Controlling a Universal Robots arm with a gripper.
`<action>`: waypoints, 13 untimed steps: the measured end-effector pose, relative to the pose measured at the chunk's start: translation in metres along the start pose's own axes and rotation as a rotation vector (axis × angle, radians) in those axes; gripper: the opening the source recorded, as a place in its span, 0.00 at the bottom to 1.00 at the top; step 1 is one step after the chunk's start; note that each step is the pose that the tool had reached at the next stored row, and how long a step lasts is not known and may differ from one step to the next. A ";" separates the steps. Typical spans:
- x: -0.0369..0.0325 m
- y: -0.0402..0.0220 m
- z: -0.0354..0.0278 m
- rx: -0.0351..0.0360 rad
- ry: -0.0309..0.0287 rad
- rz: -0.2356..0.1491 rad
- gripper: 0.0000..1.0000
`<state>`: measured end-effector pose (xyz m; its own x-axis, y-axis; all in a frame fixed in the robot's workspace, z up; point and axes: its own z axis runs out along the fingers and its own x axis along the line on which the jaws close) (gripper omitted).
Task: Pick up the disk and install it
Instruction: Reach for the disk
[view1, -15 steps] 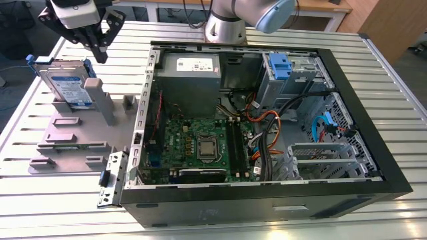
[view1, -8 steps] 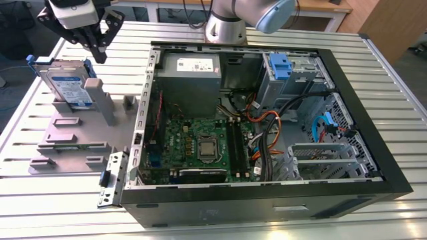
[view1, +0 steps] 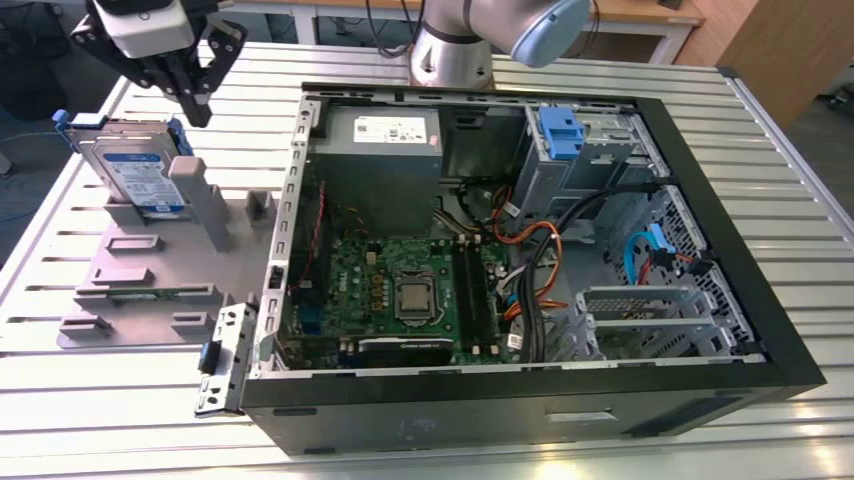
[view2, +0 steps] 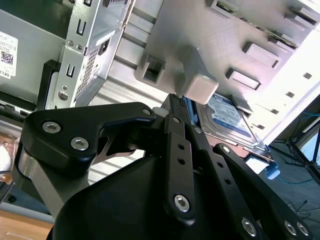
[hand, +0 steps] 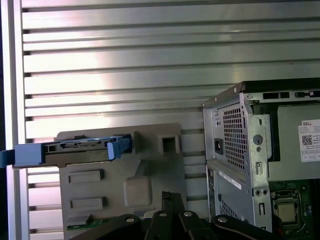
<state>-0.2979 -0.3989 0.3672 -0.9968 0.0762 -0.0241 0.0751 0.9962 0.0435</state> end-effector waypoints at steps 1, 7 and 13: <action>0.0002 0.0000 0.0000 0.0000 0.0000 0.000 0.11; 0.0017 -0.0001 0.0001 0.0000 0.0000 0.000 0.11; 0.0029 -0.0002 0.0001 -0.0001 0.0000 0.000 0.11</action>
<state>-0.3008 -0.3989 0.3670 -0.9968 0.0762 -0.0241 0.0751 0.9962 0.0435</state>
